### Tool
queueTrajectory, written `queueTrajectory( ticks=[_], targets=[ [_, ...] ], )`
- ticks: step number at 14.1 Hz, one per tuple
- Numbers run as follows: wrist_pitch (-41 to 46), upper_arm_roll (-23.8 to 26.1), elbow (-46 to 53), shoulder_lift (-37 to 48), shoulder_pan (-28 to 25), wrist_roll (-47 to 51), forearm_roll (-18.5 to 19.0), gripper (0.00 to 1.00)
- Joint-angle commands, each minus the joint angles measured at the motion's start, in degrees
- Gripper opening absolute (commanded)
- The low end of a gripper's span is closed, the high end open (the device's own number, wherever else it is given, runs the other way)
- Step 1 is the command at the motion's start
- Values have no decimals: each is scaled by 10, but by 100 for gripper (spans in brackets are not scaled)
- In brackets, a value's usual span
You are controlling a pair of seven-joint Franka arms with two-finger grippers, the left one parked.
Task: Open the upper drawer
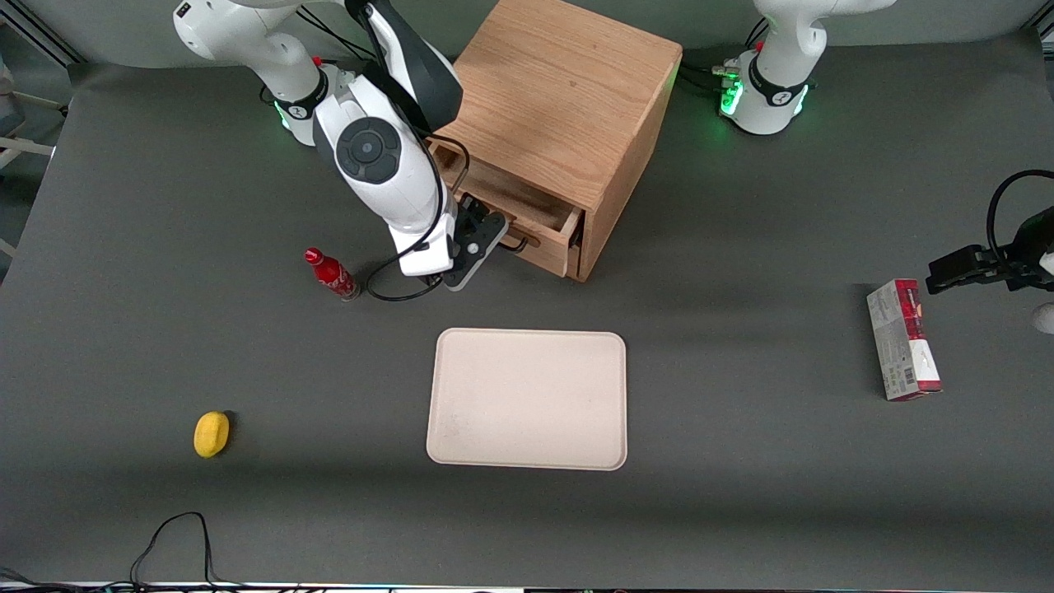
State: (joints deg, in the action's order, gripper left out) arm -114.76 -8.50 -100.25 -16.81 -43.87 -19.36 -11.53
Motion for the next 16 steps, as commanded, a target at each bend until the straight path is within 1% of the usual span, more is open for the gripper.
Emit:
queueTrajectory(
  ticks=[1, 3, 7, 14, 16],
  targets=[
    [4, 0, 44, -32, 19, -12, 18, 100],
    [5, -1, 56, -39, 33, -23, 19, 100],
    [52, -1, 113, -67, 61, -47, 18, 100],
    [53, -1, 152, -102, 101, -87, 17, 100],
    [59, -1, 165, -110, 106, -88, 17, 100]
  ],
)
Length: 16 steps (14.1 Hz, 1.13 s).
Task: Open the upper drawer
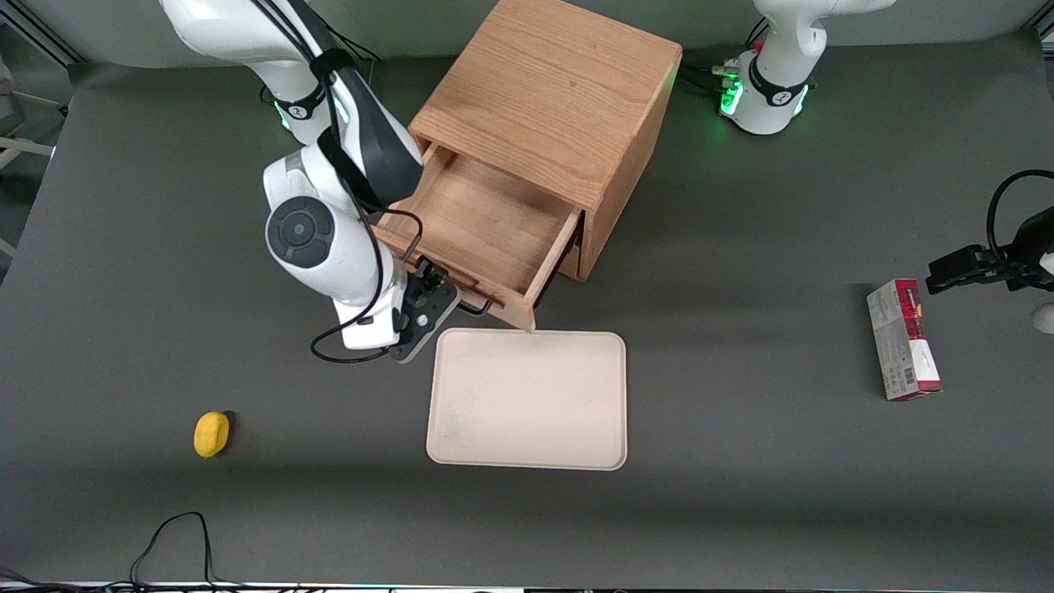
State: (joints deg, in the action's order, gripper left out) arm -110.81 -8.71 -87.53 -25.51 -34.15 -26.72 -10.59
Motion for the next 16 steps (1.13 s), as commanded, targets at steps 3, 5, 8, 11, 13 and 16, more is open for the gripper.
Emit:
queueTrajectory(
  ticks=[3, 5, 8, 11, 13, 16],
  targets=[
    [25, 1, 54, -37, 22, -14, 3, 100],
    [31, 2, 67, -46, 31, -13, 0, 100],
    [54, 3, 105, -67, 45, -11, -2, 100],
    [56, 3, 111, -73, 46, -11, -1, 100],
    [56, 3, 114, -73, 50, -11, -1, 100],
    [57, 3, 121, -74, 51, -7, -2, 100]
  ],
)
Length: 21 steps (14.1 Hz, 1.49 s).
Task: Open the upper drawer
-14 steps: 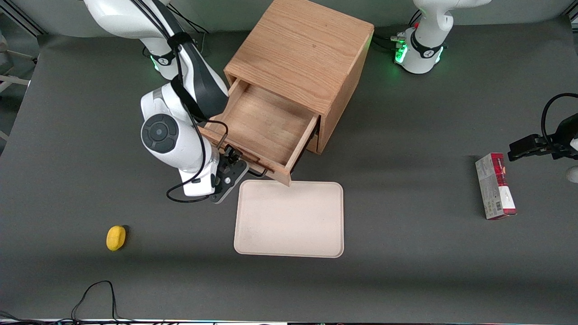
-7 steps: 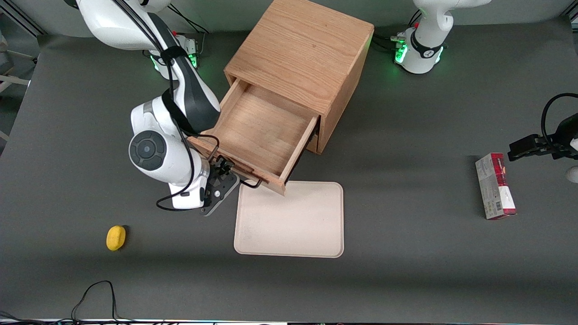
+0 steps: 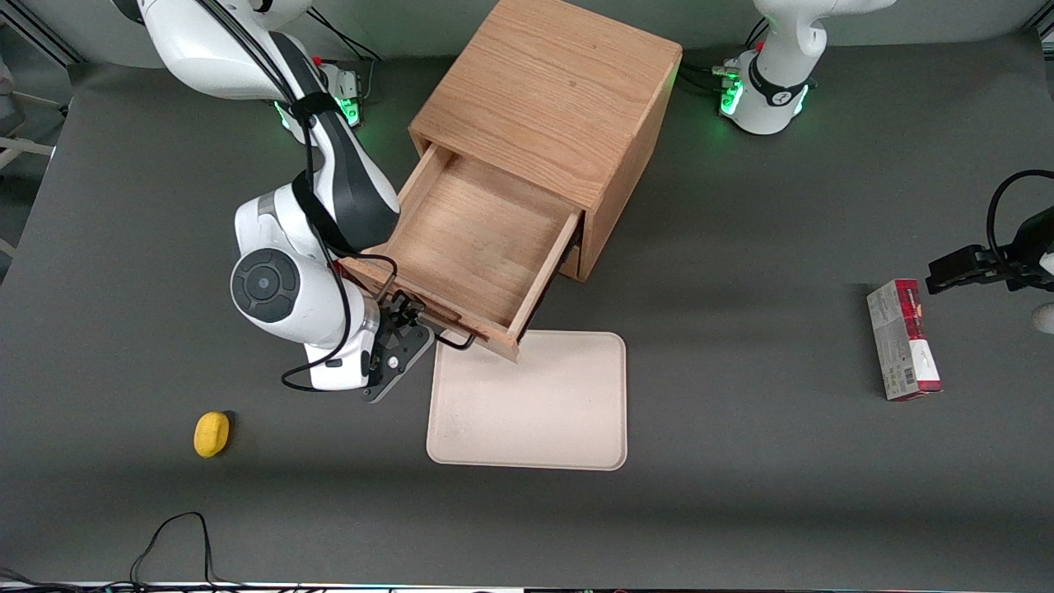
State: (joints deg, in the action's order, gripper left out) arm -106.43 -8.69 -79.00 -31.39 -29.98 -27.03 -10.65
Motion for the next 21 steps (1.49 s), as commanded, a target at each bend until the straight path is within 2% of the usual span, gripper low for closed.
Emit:
queueTrajectory(
  ticks=[1, 7, 9, 12, 18, 21],
  targets=[
    [21, 3, 46, -12, 9, -1, -1, 100],
    [118, -5, 126, 14, 16, 12, 0, 100],
    [126, -7, 125, 50, 20, 60, 4, 100],
    [144, -40, 125, 98, 22, 198, 11, 100],
    [232, -156, 119, 139, 16, 223, 20, 100],
    [242, -200, 118, 149, 16, 239, 20, 100]
  ],
)
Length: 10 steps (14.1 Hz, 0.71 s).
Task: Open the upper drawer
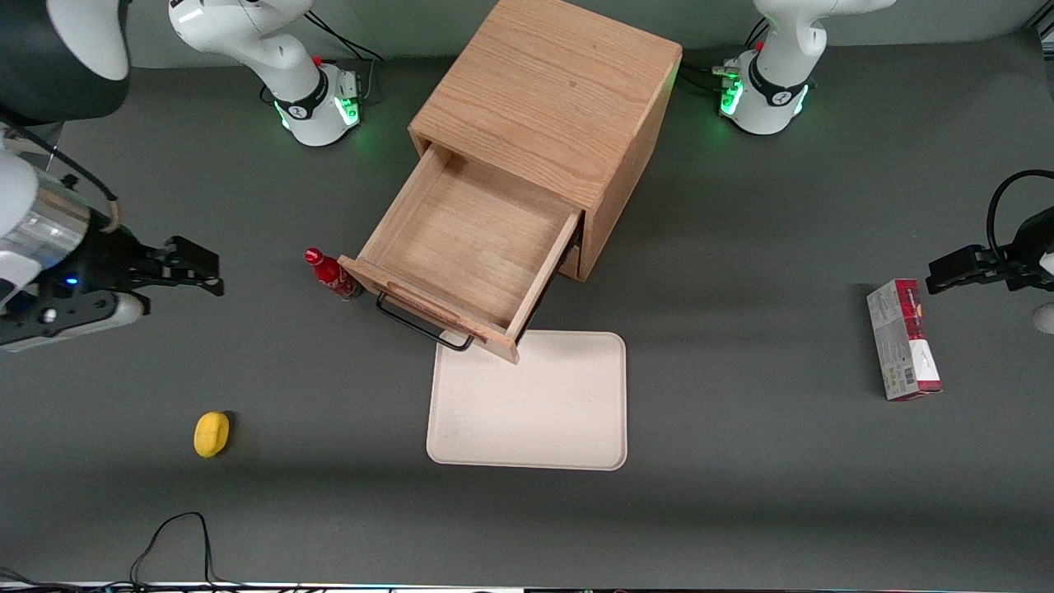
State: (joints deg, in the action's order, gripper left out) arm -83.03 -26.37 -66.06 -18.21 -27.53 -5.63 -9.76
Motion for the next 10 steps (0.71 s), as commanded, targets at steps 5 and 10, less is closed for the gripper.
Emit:
queueTrajectory(
  ticks=[5, 10],
  targets=[
    [-44, 31, -102, 87, 84, 22, 14, 100],
    [-133, 201, -257, 183, 250, 24, 74, 100]
  ],
)
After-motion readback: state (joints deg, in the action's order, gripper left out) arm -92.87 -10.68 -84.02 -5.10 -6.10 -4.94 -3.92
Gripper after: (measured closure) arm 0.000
